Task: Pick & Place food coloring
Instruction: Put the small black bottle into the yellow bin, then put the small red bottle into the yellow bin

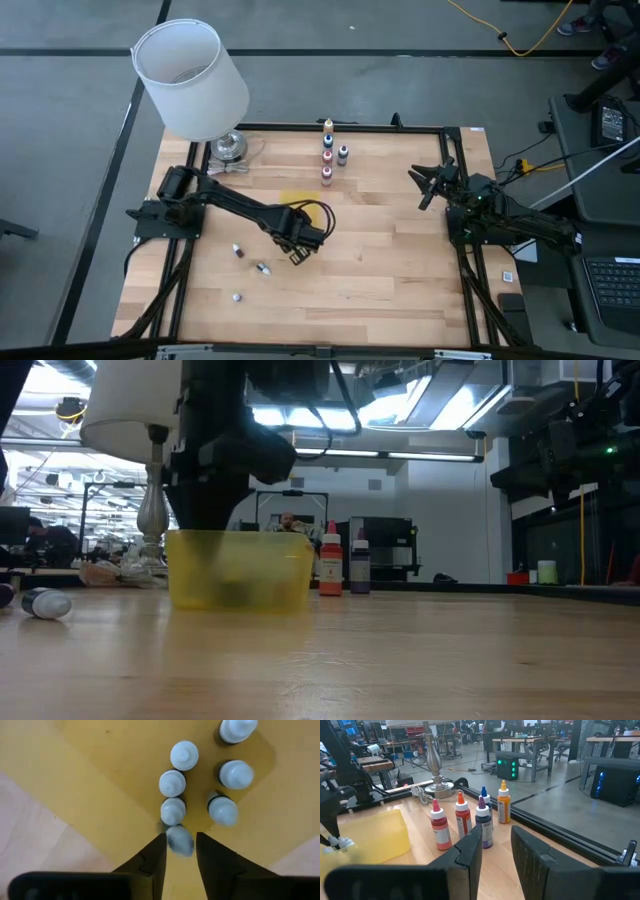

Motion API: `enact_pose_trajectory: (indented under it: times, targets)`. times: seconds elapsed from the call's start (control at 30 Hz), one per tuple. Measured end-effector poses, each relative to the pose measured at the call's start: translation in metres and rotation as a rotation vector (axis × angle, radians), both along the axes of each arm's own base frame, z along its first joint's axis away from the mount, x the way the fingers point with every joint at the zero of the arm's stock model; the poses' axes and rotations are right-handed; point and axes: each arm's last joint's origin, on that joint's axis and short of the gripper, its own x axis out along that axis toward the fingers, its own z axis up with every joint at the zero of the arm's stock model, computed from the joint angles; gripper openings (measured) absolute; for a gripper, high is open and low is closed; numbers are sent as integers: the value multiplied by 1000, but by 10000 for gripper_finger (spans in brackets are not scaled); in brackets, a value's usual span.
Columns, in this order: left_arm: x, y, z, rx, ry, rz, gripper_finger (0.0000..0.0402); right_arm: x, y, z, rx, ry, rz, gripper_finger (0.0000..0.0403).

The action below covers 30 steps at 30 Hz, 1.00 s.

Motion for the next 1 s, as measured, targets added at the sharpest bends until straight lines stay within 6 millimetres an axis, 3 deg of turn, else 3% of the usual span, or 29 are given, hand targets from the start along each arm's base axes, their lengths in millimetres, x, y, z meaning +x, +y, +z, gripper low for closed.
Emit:
enact_pose_trajectory:
  times: [0.37,0.63,1.0]
  targets:
    - [-10,5,35,-23,-100,15,159,0,0,0,-1,0,0,106]
    - [-26,5,64,-115,-156,59,170,0,0,0,0,0,0,106]
    - [-74,-10,88,-217,95,218,173,0,0,0,0,0,0,106]
